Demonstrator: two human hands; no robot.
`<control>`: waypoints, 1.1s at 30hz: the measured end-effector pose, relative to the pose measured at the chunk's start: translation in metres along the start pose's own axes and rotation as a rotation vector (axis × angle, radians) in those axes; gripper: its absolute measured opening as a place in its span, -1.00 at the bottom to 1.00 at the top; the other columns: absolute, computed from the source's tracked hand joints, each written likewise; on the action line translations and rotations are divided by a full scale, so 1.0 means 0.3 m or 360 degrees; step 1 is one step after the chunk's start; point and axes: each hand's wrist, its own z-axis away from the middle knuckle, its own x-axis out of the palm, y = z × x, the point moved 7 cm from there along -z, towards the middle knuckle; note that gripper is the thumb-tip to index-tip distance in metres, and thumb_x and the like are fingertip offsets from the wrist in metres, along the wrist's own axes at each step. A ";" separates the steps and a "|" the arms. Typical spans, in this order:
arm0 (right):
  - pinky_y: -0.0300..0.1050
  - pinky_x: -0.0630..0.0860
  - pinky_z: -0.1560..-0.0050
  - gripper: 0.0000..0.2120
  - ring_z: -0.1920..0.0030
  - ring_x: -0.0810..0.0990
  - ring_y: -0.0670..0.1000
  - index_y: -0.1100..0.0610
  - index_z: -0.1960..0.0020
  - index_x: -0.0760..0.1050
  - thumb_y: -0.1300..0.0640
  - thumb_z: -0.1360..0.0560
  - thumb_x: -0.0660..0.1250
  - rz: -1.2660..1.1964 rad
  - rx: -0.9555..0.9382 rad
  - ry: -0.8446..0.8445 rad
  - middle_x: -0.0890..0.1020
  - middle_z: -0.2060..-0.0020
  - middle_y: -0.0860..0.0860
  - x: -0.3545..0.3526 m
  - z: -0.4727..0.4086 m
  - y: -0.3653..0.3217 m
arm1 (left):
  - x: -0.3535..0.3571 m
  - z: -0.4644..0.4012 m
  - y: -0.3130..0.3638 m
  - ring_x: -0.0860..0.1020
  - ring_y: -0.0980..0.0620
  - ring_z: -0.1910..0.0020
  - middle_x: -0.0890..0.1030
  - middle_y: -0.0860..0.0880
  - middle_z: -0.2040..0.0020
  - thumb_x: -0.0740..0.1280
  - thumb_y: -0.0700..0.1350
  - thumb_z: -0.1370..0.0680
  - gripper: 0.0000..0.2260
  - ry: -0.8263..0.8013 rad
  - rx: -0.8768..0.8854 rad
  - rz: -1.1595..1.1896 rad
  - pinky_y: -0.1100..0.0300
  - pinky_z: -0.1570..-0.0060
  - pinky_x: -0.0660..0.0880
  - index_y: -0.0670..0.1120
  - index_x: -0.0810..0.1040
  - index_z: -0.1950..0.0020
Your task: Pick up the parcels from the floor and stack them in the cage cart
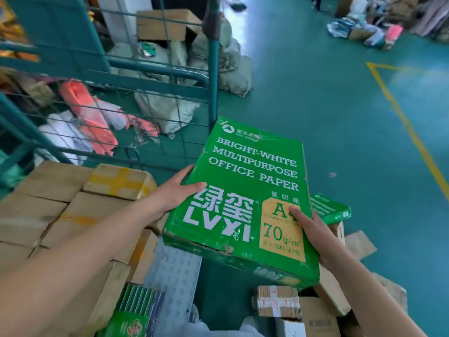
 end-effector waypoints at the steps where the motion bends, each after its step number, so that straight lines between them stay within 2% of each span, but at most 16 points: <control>1: 0.28 0.68 -0.03 -0.39 0.07 0.76 0.22 0.01 -0.33 0.47 -0.35 -0.45 0.43 0.0002 -0.0017 -0.0012 0.76 0.00 0.12 0.006 0.007 0.010 | -0.012 0.021 -0.001 0.59 0.10 -0.14 0.42 0.12 -0.46 0.43 0.13 -0.57 -0.29 0.0039 0.0022 -0.0032 0.18 -0.02 0.56 0.22 0.15 -0.64; 3: 0.31 0.68 -0.03 -0.25 0.06 0.77 0.21 0.00 -0.37 0.45 -0.41 -0.34 0.46 0.0008 -0.0016 -0.0005 0.76 -0.01 0.11 0.000 0.018 0.031 | -0.003 0.058 -0.006 0.61 0.13 -0.10 0.37 0.15 -0.48 0.46 0.16 -0.54 -0.25 0.0031 0.0028 -0.0024 0.21 -0.01 0.58 0.23 0.15 -0.64; 4: 0.29 0.68 -0.01 -0.23 0.07 0.77 0.20 0.00 -0.39 0.44 -0.42 -0.34 0.46 0.0015 -0.0012 -0.0019 0.76 -0.01 0.11 0.001 0.021 0.037 | 0.001 0.071 -0.019 0.65 0.10 -0.08 0.40 0.12 -0.49 0.48 0.18 -0.51 -0.23 0.0029 0.0009 0.0009 0.15 -0.05 0.61 0.25 0.16 -0.63; 6: 0.24 0.69 0.02 -0.30 0.09 0.77 0.19 0.01 -0.39 0.44 -0.38 -0.42 0.44 0.0043 -0.0013 -0.0071 0.76 0.03 0.10 -0.001 0.035 0.038 | 0.014 0.111 -0.046 0.71 0.01 -0.07 0.50 0.04 -0.46 0.51 0.20 -0.47 -0.18 0.0055 -0.0030 0.0047 0.01 -0.09 0.64 0.26 0.15 -0.63; 8: 0.23 0.69 -0.01 -0.41 0.11 0.77 0.18 0.03 -0.36 0.45 -0.32 -0.50 0.39 0.0096 -0.0028 -0.0142 0.77 0.07 0.09 -0.007 0.045 0.031 | 0.028 0.163 -0.067 0.70 -0.02 -0.09 0.54 0.01 -0.42 0.54 0.23 -0.42 -0.13 0.0096 -0.0067 0.0097 -0.01 -0.08 0.65 0.26 0.16 -0.63; 10: 0.21 0.68 -0.02 -0.49 0.12 0.77 0.16 0.04 -0.35 0.45 -0.26 -0.56 0.36 0.0122 -0.0056 -0.0213 0.77 0.09 0.08 -0.007 0.057 0.014 | 0.040 0.208 -0.092 0.66 -0.07 -0.18 0.54 0.01 -0.42 0.56 0.27 -0.37 -0.09 0.0155 -0.0104 0.0109 -0.06 -0.15 0.62 0.27 0.18 -0.61; 13: 0.24 0.67 -0.07 -0.48 0.10 0.77 0.14 0.02 -0.36 0.45 -0.28 -0.56 0.36 0.0187 -0.0104 -0.0340 0.77 0.07 0.06 0.011 0.075 0.003 | 0.055 0.301 -0.135 0.64 0.00 -0.15 0.50 0.07 -0.42 0.51 0.19 -0.48 -0.17 0.0248 -0.0142 0.0161 0.11 -0.03 0.63 0.23 0.13 -0.64; 16: 0.26 0.67 -0.08 -0.54 0.09 0.77 0.13 0.00 -0.32 0.47 -0.26 -0.57 0.35 0.0275 -0.0156 -0.0479 0.77 0.06 0.04 0.054 0.092 -0.010 | 0.063 0.414 -0.200 0.58 -0.06 -0.26 0.48 0.04 -0.45 0.51 0.18 -0.48 -0.15 0.0379 -0.0186 0.0223 -0.02 -0.25 0.54 0.19 0.12 -0.65; 17: 0.25 0.67 -0.08 -0.57 0.09 0.77 0.13 0.00 -0.30 0.47 -0.25 -0.58 0.34 0.0291 -0.0168 -0.0532 0.77 0.06 0.04 0.071 0.096 -0.016 | 0.065 0.449 -0.215 0.59 -0.05 -0.23 0.50 0.03 -0.43 0.48 0.13 -0.52 -0.20 0.0416 -0.0186 0.0248 0.01 -0.21 0.55 0.17 0.12 -0.65; 19: 0.24 0.67 -0.09 -0.60 0.08 0.77 0.11 -0.01 -0.28 0.49 -0.24 -0.58 0.34 0.0378 -0.0217 -0.0640 0.77 0.06 0.02 0.119 0.114 -0.028 | 0.072 0.543 -0.271 0.67 -0.01 -0.07 0.57 0.01 -0.36 0.44 0.07 -0.57 -0.28 0.0530 -0.0230 0.0319 0.12 0.05 0.61 0.17 0.13 -0.64; 21: 0.18 0.68 -0.04 -0.61 0.09 0.78 0.10 -0.03 -0.29 0.49 -0.23 -0.59 0.34 0.0430 -0.0274 -0.0722 0.77 0.06 0.01 0.167 0.131 -0.042 | 0.078 0.612 -0.322 0.73 0.00 0.10 0.66 0.06 -0.18 0.42 0.04 -0.59 -0.33 0.0605 -0.0254 0.0386 0.17 0.26 0.62 0.16 0.17 -0.63; 23: 0.14 0.69 0.00 -0.64 0.09 0.78 0.10 -0.03 -0.30 0.48 -0.19 -0.60 0.34 0.0443 -0.0278 -0.0825 0.77 0.05 0.01 0.231 0.157 -0.050 | 0.069 0.688 -0.392 0.74 0.04 0.17 0.69 0.11 -0.02 0.41 0.02 -0.60 -0.36 0.0723 -0.0280 0.0462 0.18 0.32 0.63 0.12 0.21 -0.61; 27: 0.21 0.67 -0.08 -0.70 0.06 0.77 0.13 -0.01 -0.27 0.50 -0.13 -0.62 0.35 0.0517 -0.0306 -0.1011 0.77 0.03 0.04 0.374 0.208 -0.066 | 0.032 0.826 -0.506 0.74 0.00 0.06 0.69 0.07 -0.12 0.45 0.11 -0.54 -0.30 0.0878 -0.0299 0.0589 0.04 0.11 0.64 0.15 0.22 -0.62; 31: 0.26 0.65 -0.14 -0.70 0.02 0.77 0.15 -0.01 -0.26 0.50 -0.14 -0.62 0.36 0.0596 -0.0356 -0.1178 0.77 -0.01 0.04 0.539 0.255 -0.077 | -0.020 0.961 -0.612 0.72 -0.15 -0.08 0.70 0.00 -0.22 0.57 0.22 -0.39 -0.18 0.0972 -0.0292 0.0775 -0.21 -0.17 0.60 0.24 0.27 -0.58; 32: 0.23 0.66 -0.11 -0.70 0.03 0.77 0.14 -0.01 -0.26 0.50 -0.14 -0.62 0.36 0.0616 -0.0381 -0.1205 0.77 0.00 0.04 0.579 0.269 -0.085 | -0.029 0.985 -0.634 0.72 -0.16 -0.08 0.70 0.00 -0.21 0.58 0.22 -0.41 -0.21 0.0981 -0.0318 0.0809 -0.21 -0.18 0.59 0.24 0.29 -0.56; 33: 0.18 0.67 -0.07 -0.70 0.05 0.77 0.12 0.00 -0.26 0.50 -0.13 -0.62 0.36 0.0640 -0.0405 -0.1225 0.77 0.01 0.03 0.622 0.282 -0.093 | -0.040 1.015 -0.654 0.72 -0.14 -0.08 0.71 0.01 -0.18 0.55 0.19 -0.46 -0.31 0.1011 -0.0332 0.0838 -0.19 -0.18 0.60 0.23 0.33 -0.51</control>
